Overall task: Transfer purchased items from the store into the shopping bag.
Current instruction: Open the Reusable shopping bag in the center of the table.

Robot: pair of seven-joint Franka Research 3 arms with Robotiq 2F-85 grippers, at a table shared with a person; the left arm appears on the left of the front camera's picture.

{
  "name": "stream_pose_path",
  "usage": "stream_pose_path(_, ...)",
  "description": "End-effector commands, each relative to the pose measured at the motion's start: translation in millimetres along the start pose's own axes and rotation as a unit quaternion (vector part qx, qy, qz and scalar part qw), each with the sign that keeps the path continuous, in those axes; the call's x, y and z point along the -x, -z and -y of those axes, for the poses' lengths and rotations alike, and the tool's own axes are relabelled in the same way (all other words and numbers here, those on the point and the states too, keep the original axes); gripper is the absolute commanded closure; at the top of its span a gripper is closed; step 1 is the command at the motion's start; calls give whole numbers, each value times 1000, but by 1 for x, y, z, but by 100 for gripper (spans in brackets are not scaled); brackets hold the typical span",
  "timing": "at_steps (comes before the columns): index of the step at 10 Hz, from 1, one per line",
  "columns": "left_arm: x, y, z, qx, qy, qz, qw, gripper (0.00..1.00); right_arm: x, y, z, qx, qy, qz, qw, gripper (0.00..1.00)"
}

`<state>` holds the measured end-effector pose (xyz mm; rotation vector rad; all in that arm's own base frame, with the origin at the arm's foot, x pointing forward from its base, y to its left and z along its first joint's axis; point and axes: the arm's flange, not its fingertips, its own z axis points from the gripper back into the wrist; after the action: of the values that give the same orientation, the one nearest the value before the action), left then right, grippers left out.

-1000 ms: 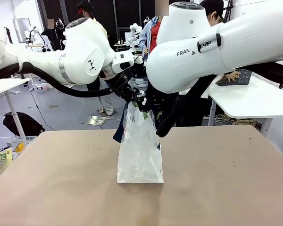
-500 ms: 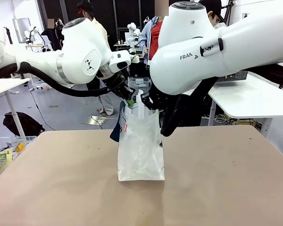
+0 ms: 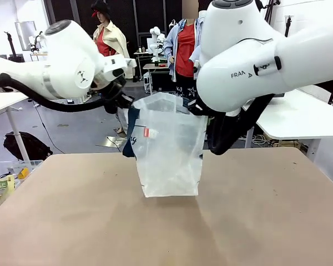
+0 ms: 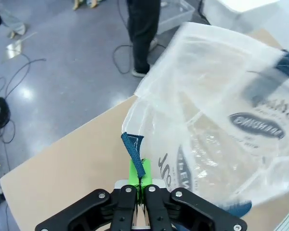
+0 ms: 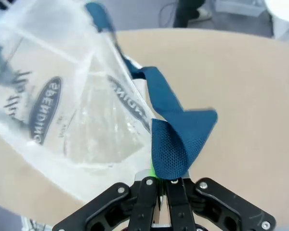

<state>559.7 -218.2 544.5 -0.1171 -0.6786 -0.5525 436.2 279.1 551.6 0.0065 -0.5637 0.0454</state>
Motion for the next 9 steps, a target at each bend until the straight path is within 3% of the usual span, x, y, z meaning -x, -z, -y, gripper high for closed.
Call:
stream_pose_path(1, 26, -5, -32, -27, -24, 9, 999, 100, 10, 12, 3, 45, 18, 4, 999, 100)
stream_pose_path(3, 42, -5, -50, -17, -43, 8, 999, 100, 18, 15, 5, 40, 11, -10, 999, 100)
stream_pose_path(6, 40, -8, -22, 7, 4, 3, 1000, 100, 49, 7, -29, 10, -45, -20, 999, 100)
stream_pose_path(9, 45, 3, -1, 19, 32, -18, 999, 100, 64, 24, -51, 7, -75, -32, 997, 100)
